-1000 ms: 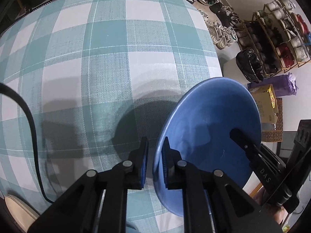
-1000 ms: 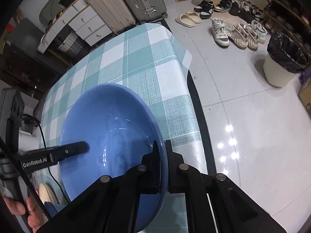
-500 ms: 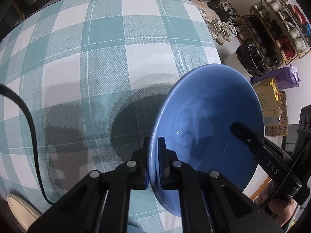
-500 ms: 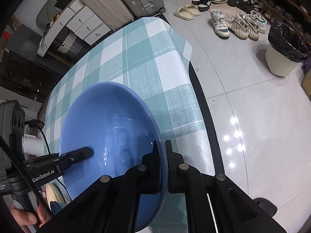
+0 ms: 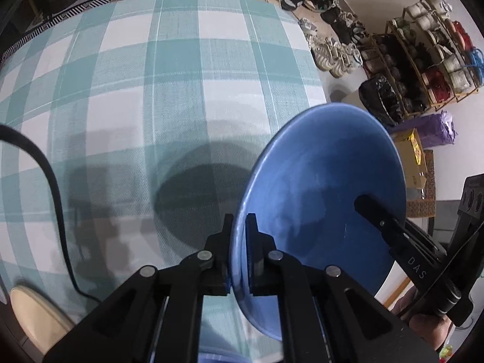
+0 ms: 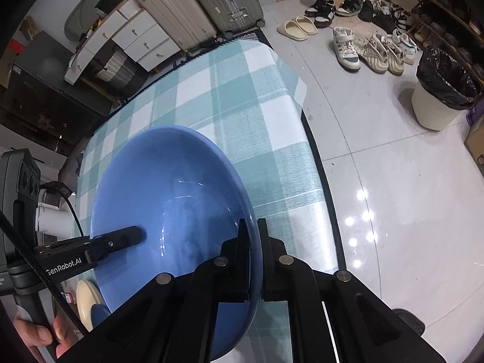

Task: Organize plates and bowls
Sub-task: 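Lift the single blue bowl with both grippers toward the nested bowls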

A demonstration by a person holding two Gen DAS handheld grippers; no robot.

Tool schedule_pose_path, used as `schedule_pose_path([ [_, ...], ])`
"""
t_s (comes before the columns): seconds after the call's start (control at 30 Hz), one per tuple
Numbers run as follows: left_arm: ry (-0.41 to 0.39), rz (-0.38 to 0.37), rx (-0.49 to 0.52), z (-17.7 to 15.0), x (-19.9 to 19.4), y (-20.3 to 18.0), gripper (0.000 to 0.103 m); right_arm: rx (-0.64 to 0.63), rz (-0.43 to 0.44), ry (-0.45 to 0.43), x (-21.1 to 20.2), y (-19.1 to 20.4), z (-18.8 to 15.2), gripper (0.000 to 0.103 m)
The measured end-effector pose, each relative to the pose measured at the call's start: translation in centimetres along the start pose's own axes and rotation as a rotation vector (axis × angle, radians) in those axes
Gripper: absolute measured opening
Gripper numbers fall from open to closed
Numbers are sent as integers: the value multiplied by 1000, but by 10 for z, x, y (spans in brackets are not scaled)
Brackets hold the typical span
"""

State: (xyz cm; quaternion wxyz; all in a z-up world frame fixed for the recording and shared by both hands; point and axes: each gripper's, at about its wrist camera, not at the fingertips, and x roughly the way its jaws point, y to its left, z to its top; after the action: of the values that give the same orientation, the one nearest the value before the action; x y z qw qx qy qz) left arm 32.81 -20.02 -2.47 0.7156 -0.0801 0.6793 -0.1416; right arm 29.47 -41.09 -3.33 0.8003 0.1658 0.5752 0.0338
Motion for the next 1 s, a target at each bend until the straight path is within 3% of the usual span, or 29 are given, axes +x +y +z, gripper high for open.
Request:
schedule_pose_path([
  [0.57,-90,-45,-22,-61,-102,36,4,-78,23,-52,-84,91,-47,4],
  [0.7,-86,-72,-43,-79,-110,53,4,-92,35,-59,-98,109,-63,4],
  [1.0,-96,-55,-86,-131,-119,84,4,-140,39,-43,-103,146,-113,4],
])
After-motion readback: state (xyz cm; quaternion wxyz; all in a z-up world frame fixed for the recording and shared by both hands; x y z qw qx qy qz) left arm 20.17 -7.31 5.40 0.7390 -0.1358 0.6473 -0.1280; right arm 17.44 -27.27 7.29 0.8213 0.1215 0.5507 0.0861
